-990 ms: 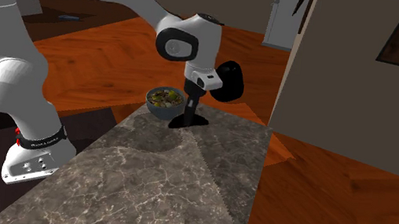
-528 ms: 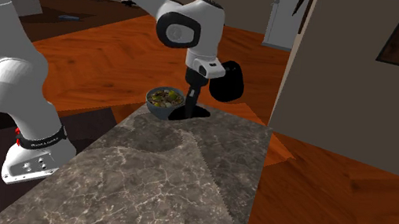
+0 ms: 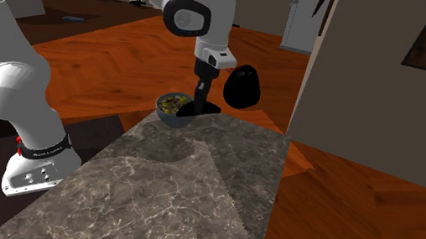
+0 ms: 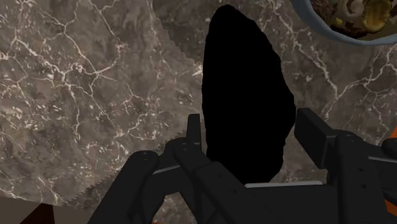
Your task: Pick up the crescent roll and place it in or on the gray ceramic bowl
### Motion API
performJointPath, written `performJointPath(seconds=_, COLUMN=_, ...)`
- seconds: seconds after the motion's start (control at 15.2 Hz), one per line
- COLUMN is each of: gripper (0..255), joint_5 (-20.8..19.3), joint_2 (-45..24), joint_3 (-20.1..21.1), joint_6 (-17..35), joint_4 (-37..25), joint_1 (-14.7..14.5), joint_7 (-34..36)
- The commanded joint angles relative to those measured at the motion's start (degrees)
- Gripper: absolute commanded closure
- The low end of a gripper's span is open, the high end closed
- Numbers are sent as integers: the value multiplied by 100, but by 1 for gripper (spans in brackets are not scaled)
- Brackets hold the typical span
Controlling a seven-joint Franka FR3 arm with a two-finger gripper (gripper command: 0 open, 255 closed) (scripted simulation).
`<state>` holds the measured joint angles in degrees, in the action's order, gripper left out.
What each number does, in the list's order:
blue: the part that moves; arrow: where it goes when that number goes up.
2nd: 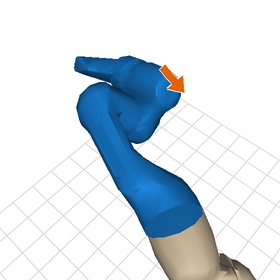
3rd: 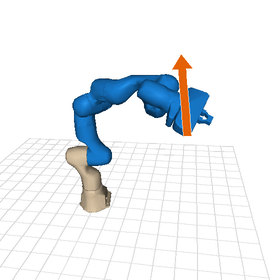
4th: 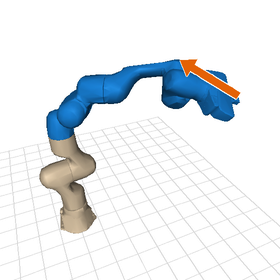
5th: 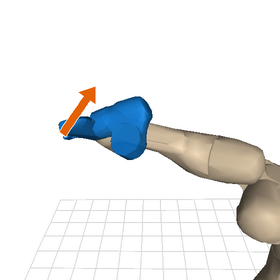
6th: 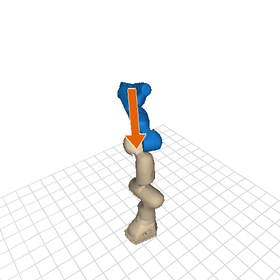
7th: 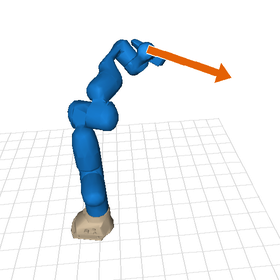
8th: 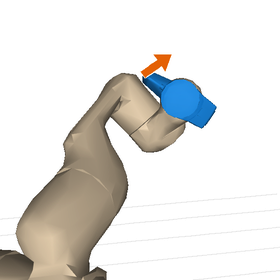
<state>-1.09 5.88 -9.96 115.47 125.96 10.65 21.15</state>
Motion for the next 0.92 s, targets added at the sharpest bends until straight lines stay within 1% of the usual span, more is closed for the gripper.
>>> performJointPath(seconds=0.0, gripper=255, joint_5=21, joint_2=137, joint_3=158, joint_6=5, joint_4=142, joint_1=-130, joint_7=283)
performJointPath(seconds=0.4, gripper=255, joint_5=151, joint_2=433, joint_3=657, joint_6=7, joint_4=436, joint_1=-523, joint_7=1110)
performJointPath(seconds=0.79, gripper=255, joint_5=339, joint_2=518, joint_3=1189, joint_6=-1, joint_4=494, joint_1=-938, joint_7=1957)
performJointPath(seconds=0.86, gripper=255, joint_5=340, joint_2=488, joint_3=1190, joint_6=78, joint_4=544, joint_1=-938, joint_7=1955)
